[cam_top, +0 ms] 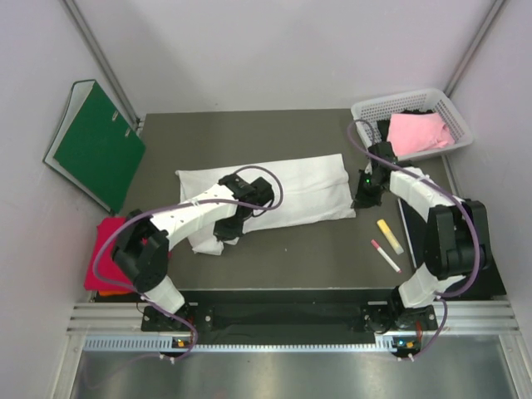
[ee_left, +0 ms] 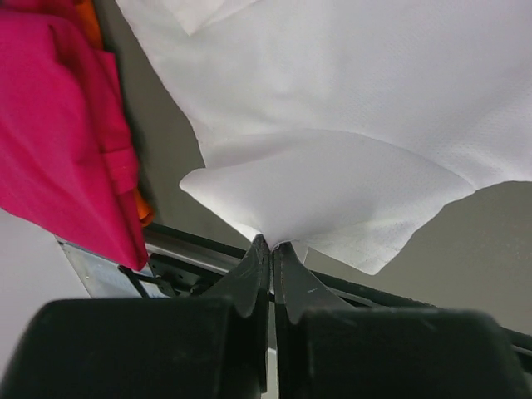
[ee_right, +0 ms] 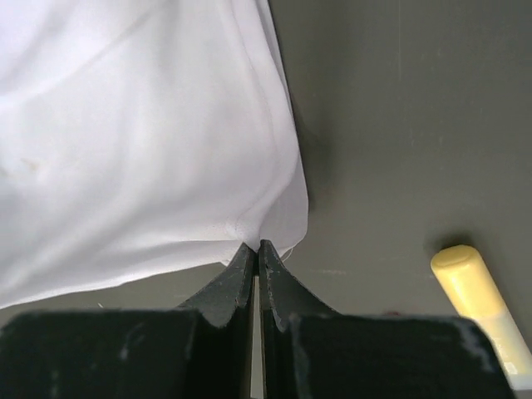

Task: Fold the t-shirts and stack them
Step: Grap the side of the flattened tshirt closest away from the robot with both arms, then fold the other side of the tshirt into a rectangle

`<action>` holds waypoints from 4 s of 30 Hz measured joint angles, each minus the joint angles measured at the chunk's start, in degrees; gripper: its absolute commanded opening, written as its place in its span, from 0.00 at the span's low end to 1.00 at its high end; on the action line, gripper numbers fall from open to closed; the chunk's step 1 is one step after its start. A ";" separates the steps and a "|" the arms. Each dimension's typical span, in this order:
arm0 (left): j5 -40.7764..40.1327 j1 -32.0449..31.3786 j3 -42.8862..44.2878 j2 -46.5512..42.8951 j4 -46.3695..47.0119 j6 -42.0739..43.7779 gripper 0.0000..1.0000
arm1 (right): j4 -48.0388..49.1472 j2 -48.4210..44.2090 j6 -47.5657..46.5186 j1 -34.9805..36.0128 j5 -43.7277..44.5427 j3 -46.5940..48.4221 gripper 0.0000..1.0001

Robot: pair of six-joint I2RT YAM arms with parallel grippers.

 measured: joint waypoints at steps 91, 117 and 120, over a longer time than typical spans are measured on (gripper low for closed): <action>17.29 32.41 32.28 31.08 13.90 18.40 0.00 | -1.81 14.29 -4.68 -1.60 2.40 18.29 0.99; 15.34 40.81 33.40 27.19 15.63 19.41 0.00 | -1.55 11.72 -4.59 -2.25 2.93 16.68 1.00; 18.05 39.50 27.93 21.29 15.69 18.69 0.00 | -0.24 12.48 -4.20 -2.25 2.95 16.41 1.00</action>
